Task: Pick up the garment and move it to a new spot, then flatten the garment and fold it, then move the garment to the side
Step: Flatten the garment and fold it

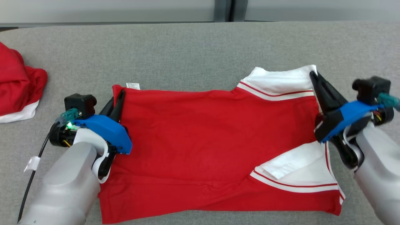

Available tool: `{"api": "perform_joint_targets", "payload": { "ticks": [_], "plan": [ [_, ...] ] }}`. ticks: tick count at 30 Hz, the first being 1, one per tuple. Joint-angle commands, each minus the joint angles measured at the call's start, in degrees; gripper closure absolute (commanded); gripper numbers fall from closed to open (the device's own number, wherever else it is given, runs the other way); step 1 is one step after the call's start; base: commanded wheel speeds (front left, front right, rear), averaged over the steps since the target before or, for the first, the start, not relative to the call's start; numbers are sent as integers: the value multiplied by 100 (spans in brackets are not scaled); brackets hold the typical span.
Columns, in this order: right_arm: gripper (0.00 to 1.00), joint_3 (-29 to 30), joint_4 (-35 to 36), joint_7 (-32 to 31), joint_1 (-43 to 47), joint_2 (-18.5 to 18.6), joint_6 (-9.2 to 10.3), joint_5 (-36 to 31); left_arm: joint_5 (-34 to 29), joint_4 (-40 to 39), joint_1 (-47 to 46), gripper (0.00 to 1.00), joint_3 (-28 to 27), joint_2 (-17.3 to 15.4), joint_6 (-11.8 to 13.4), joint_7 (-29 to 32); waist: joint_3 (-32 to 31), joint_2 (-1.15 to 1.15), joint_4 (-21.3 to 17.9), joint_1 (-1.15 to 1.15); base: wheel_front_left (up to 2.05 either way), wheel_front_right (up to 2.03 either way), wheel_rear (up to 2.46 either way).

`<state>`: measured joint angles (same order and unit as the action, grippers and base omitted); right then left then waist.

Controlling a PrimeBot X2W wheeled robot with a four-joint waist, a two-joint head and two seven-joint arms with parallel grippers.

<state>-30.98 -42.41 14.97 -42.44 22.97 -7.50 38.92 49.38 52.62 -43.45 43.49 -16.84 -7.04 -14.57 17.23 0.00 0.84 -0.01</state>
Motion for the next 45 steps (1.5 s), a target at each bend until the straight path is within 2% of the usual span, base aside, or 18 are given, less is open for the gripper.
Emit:
{"api": "perform_joint_targets", "payload": {
  "ticks": [1, 7, 12, 24, 30, 31, 32, 33, 34, 39, 45],
  "plan": [
    [100, 118, 181, 26, 220, 90, -1, 68, 17, -33, 72, 100, -31, -59, 33, -36, -65, 0, -51, 1, 0, 0, 0],
    [100, 683, 1305, 29, 1472, 118, -2, 21, -37, -224, 376, 100, -178, -146, 125, -63, -189, 0, -82, 1, 0, 0, 0],
    [100, 1030, 1849, 29, 2344, 47, -2, -55, -135, -564, 689, 100, -419, -226, 209, -65, -293, 0, -119, 1, 0, 0, 0],
    [100, 1726, 2328, -62, 3579, -290, -2, -185, -836, -1816, 1970, 100, -1172, -237, 507, -67, -447, 0, -127, 1, 0, 0, 0],
    [100, 1943, 2424, -191, 3929, -450, -1, -271, -1163, -2080, 2417, 100, -1493, -151, 483, -68, -518, 0, -62, 1, 0, 0, 0],
    [100, 2002, 2455, -268, 4051, -532, -2, -288, -1329, -2186, 2600, 36, -1670, -89, 477, -68, -543, 0, -42, 1, 0, 0, 0],
    [100, 2036, 2452, -270, 4082, -551, -2, -288, -1391, -2248, 2653, 0, -1748, -48, 495, -68, -557, 0, -36, 1, 0, 0, 0],
    [88, 2069, 2460, -271, 4095, -553, -2, -320, -1476, -2325, 2711, 0, -1829, -8, 517, -68, -572, 0, -32, 1, 0, 0, 0],
    [0, 2098, 2444, -297, 4125, -571, -2, -310, -1552, -2403, 2777, 0, -1907, 25, 538, -68, -592, 0, -28, 1, 0, 0, 0],
    [0, 2249, 2487, -255, 4152, -568, -2, -356, -2059, -3076, 3246, 0, -2685, 270, 588, -68, -688, 0, -13, 1, 0, 0, 0],
    [0, 2407, 2373, -477, 3824, -437, -2, -563, -2883, -4016, 3880, 0, -3938, 812, 534, -68, -732, 0, 45, 1, 0, 0, 0]
  ]
}}
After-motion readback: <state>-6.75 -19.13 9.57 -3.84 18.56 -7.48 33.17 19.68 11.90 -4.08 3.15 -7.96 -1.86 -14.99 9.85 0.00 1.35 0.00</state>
